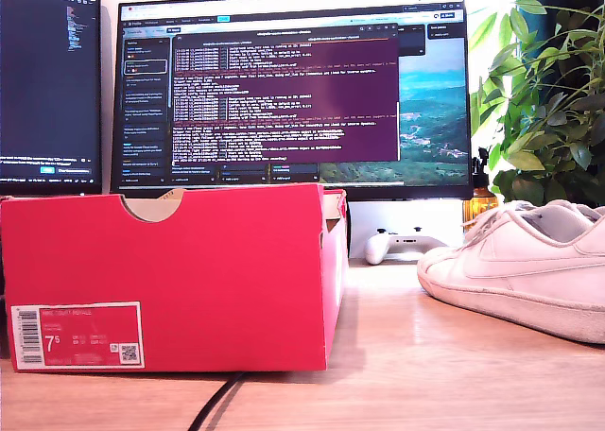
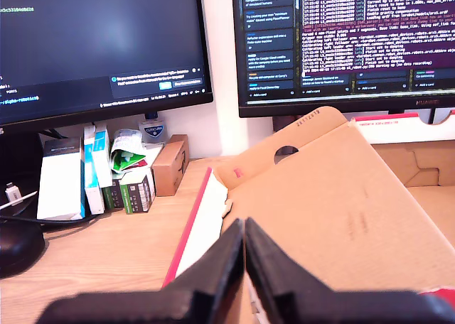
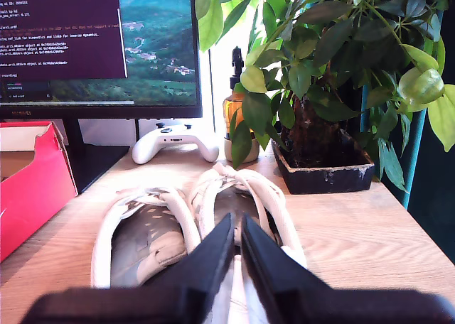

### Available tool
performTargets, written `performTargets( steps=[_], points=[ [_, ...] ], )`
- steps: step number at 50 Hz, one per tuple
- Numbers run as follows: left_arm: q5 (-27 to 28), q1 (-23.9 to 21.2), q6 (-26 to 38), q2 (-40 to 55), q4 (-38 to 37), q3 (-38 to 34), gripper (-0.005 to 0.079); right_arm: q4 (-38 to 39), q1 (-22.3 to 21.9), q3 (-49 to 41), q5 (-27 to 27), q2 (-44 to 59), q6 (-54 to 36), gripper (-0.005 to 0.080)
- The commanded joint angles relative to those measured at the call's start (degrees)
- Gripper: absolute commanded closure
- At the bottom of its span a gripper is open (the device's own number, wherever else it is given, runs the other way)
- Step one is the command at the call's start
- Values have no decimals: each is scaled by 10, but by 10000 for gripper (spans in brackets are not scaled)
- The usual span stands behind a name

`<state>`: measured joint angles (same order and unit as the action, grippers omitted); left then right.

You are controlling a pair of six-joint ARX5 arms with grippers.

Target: Pack the white shoes by picking the first shoe and placing it inside the red shoebox, left side, then picking and rotating the second shoe and placing it in the shoebox

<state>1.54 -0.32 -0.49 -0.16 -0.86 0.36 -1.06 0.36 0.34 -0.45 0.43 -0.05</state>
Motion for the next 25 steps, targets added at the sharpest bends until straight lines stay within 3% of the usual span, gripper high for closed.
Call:
performTargets(
  steps=[1, 25],
  points=[
    [12, -1, -12, -2, -11, -10, 762, -25, -1, 0, -5, -3, 2, 762],
    [13, -1, -13, -2, -9, -10, 762, -16, -1, 0, -5, -3, 3, 762]
  ],
)
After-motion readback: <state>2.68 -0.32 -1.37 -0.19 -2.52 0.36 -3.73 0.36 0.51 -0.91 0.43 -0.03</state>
